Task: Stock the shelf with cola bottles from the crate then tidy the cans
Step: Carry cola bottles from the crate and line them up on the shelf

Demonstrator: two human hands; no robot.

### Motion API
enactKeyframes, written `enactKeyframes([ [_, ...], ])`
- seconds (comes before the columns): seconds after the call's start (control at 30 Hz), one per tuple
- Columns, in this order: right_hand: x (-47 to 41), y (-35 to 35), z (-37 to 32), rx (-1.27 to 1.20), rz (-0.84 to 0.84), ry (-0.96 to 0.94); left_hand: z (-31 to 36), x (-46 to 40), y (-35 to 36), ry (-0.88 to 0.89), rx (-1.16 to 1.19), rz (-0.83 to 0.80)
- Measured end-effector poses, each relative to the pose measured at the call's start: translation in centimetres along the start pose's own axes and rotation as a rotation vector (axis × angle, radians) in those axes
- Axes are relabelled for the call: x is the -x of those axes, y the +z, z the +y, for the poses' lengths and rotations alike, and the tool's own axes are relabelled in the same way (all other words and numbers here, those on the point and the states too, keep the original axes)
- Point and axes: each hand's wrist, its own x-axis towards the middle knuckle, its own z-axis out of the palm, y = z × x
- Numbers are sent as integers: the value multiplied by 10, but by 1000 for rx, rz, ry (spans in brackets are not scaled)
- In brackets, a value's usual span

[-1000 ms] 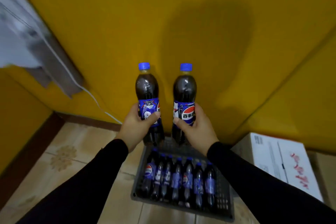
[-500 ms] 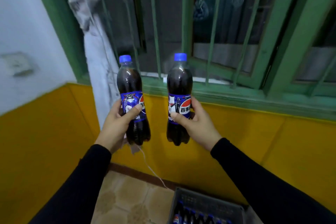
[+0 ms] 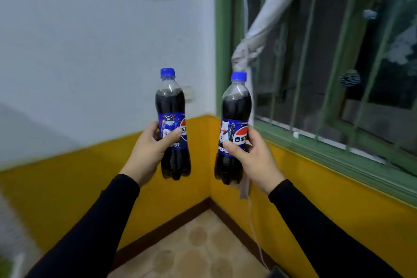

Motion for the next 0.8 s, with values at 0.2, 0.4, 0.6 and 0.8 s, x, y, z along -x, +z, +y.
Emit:
enactKeyframes([
  [0.2,14,122,-39,-104,-201,-37,43,86,-120,4,-85,277],
  [0.4,32,249,-62,-185,-362,-32,63,155,-237,3,-139,487],
  [0.6,63,385,-82,-214,-456,-3,69,207,-364,-26,-209,599],
  [0.8,85,505,-90,-215,-527,26,64,236,-478,-80,-259,667],
])
